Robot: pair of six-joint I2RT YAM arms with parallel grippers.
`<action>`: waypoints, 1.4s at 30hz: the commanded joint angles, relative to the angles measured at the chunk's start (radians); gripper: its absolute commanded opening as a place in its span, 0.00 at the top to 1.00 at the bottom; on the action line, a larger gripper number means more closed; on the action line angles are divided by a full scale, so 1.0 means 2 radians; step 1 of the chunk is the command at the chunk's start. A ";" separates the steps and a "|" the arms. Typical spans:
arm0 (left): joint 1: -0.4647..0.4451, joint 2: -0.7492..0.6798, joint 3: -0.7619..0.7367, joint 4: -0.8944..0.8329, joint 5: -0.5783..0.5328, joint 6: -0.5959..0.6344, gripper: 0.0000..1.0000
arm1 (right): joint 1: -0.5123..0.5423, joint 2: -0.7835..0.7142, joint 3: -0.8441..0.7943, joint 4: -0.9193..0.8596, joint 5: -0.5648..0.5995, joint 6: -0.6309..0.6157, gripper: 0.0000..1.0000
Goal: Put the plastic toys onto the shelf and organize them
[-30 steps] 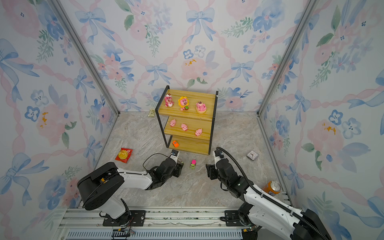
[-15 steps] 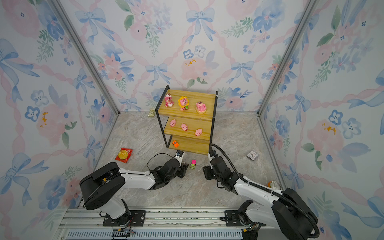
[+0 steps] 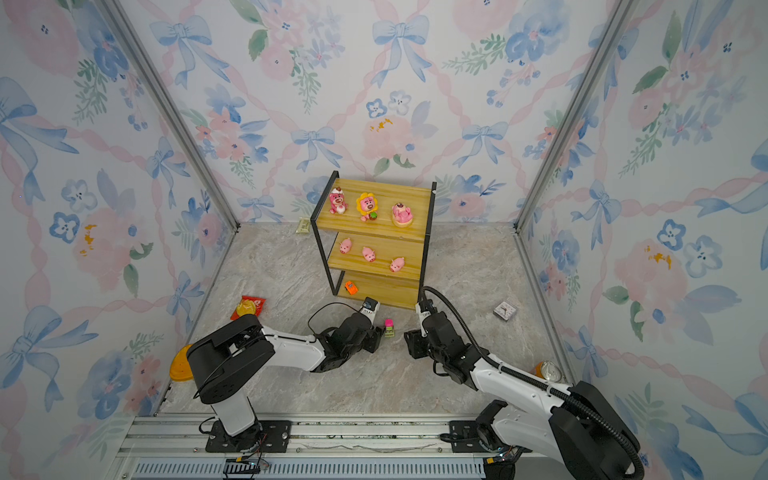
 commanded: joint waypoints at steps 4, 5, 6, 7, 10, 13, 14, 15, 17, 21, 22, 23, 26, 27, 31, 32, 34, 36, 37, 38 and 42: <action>-0.008 0.025 0.043 -0.003 0.022 0.019 0.44 | -0.003 -0.016 -0.001 -0.015 0.013 0.000 0.47; -0.009 0.027 0.045 -0.003 0.023 0.019 0.43 | -0.003 -0.017 -0.002 -0.017 0.014 0.000 0.47; -0.008 0.026 0.045 -0.003 0.025 0.018 0.44 | -0.003 -0.019 -0.002 -0.019 0.014 0.000 0.47; -0.009 0.024 0.043 -0.003 0.025 0.016 0.44 | -0.003 -0.020 -0.003 -0.020 0.014 -0.001 0.47; -0.009 0.007 0.027 -0.003 0.017 0.010 0.43 | -0.003 -0.025 -0.001 -0.028 0.015 -0.006 0.47; -0.009 -0.018 -0.002 -0.003 0.008 0.006 0.43 | -0.004 -0.029 0.002 -0.041 0.021 -0.014 0.47; -0.009 -0.026 -0.011 -0.003 0.005 0.004 0.44 | -0.004 -0.030 0.003 -0.045 0.020 -0.016 0.47; -0.008 -0.033 -0.017 -0.003 0.003 0.001 0.43 | -0.004 -0.033 0.004 -0.048 0.018 -0.019 0.47; -0.007 -0.051 -0.037 -0.003 -0.001 -0.006 0.43 | -0.004 -0.034 0.006 -0.053 0.006 -0.030 0.47; 0.000 -0.091 -0.074 -0.003 -0.006 -0.024 0.43 | -0.003 -0.028 0.014 -0.062 -0.027 -0.052 0.48; 0.004 -0.103 -0.085 -0.004 -0.008 -0.030 0.43 | -0.002 -0.026 0.017 -0.062 -0.033 -0.056 0.48; 0.008 -0.116 -0.096 -0.004 -0.008 -0.036 0.43 | 0.001 -0.025 0.018 -0.058 -0.039 -0.060 0.48; 0.020 -0.153 -0.123 -0.004 -0.011 -0.045 0.42 | 0.022 -0.022 0.022 -0.038 -0.045 -0.070 0.49; 0.022 -0.164 -0.130 -0.004 -0.015 -0.045 0.42 | 0.031 -0.019 0.024 -0.033 -0.042 -0.072 0.49; 0.032 -0.203 -0.155 -0.006 -0.017 -0.045 0.41 | 0.071 0.018 0.037 -0.002 -0.032 -0.088 0.50; 0.037 -0.211 -0.160 -0.008 -0.016 -0.049 0.40 | 0.082 0.034 0.044 0.004 -0.030 -0.093 0.50; 0.043 -0.223 -0.171 -0.009 -0.015 -0.053 0.40 | 0.099 0.066 0.060 0.010 -0.021 -0.105 0.51; 0.045 -0.232 -0.181 -0.009 -0.018 -0.058 0.40 | 0.112 0.100 0.077 0.014 -0.016 -0.117 0.51; 0.046 -0.236 -0.186 -0.009 -0.020 -0.059 0.40 | 0.116 0.116 0.087 0.014 -0.014 -0.122 0.52; 0.046 -0.240 -0.190 -0.009 -0.022 -0.060 0.40 | 0.119 0.130 0.094 0.018 -0.014 -0.126 0.52; 0.047 -0.254 -0.203 -0.011 -0.028 -0.068 0.39 | 0.119 0.169 0.119 0.029 -0.020 -0.139 0.53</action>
